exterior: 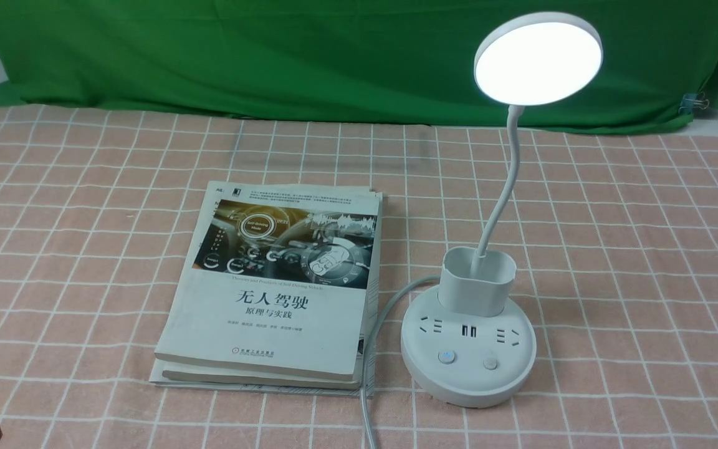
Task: Turn off the table lamp on the pink coffee tablecloth by hand.
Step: 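Press the power button on the lamp base to turn the lamp off with the right gripper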
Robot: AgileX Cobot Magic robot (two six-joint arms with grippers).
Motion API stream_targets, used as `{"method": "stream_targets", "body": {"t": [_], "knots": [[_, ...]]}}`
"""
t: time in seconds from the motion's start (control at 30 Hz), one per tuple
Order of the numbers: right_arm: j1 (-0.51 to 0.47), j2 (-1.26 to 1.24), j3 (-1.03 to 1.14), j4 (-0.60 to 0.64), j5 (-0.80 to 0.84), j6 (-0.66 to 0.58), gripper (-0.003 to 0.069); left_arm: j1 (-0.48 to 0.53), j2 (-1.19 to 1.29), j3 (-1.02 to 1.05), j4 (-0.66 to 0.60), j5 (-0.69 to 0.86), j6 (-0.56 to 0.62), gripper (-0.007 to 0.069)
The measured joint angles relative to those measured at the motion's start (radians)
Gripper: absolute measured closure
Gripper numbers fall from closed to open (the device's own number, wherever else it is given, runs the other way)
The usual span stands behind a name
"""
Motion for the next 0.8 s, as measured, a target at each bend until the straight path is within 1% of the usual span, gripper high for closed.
{"method": "stream_targets", "body": {"t": [0.07, 0.13, 0.3, 0.37, 0.4, 0.43, 0.47, 0.5, 0.53, 0.57, 0.6, 0.63, 0.73, 0.8], "knots": [[0.0, 0.0, 0.0, 0.004, -0.038, 0.067, 0.0421, 0.0, 0.0, 0.0, 0.0, 0.0, 0.0, 0.0618], [0.0, 0.0, 0.0, 0.005, -0.065, 0.098, 0.0421, 0.0, 0.0, 0.0, 0.0, 0.0, 0.0, 0.0618], [0.004, 0.0, 0.0, 0.007, -0.075, 0.116, 0.0428, 0.0, 0.0, 0.0, 0.0, 0.0, 0.0, 0.0618], [0.026, 0.019, -0.017, 0.007, 0.001, 0.097, 0.0471, 0.0, 0.0, 0.0, 0.0, 0.0, 0.0, 0.0618], [0.045, 0.047, -0.052, 0.007, 0.061, 0.074, 0.0506, 0.0, 0.0, 0.0, 0.0, 0.0, 0.0, 0.0618], [0.061, 0.066, -0.084, 0.007, 0.092, 0.049, 0.0526, 0.0, 0.0, 0.0, 0.0, 0.0, 0.0, 0.0618], [0.083, 0.11, -0.131, 0.007, 0.15, 0.003, 0.0568, 0.0, 0.0, 0.0, 0.0, 0.0, 0.0, 0.0618], [0.088, 0.118, -0.141, 0.007, 0.16, 0.003, 0.0575, 0.0, 0.0, 0.0, 0.0, 0.0, 0.0, 0.0618], [0.135, 0.196, -0.24, 0.007, 0.244, -0.069, 0.0611, 0.0, 0.0, 0.0, 0.0, 0.0, 0.0, 0.0618], [0.161, 0.251, -0.298, 0.007, 0.3, -0.108, 0.0617, 0.0, 0.0, 0.0, 0.0, 0.0, 0.0, 0.0618], [0.161, 0.263, -0.298, 0.007, 0.311, -0.115, 0.0617, 0.0, 0.0, 0.0, 0.0, 0.0, 0.0, 0.0618], [0.201, 0.35, -0.39, 0.007, 0.394, -0.165, 0.0619, 0.0, 0.0, 0.0, 0.0, 0.0, 0.0, 0.0618], [0.26, 0.575, -0.548, 0.002, 0.592, -0.255, 0.0619, 0.0, 0.0, 0.0, 0.0, 0.0, 0.0, 0.0618], [0.283, 0.723, -0.634, -0.007, 0.698, -0.3, 0.0619, 0.0, 0.0, 0.0, 0.0, 0.0, 0.0, 0.0618]]}}
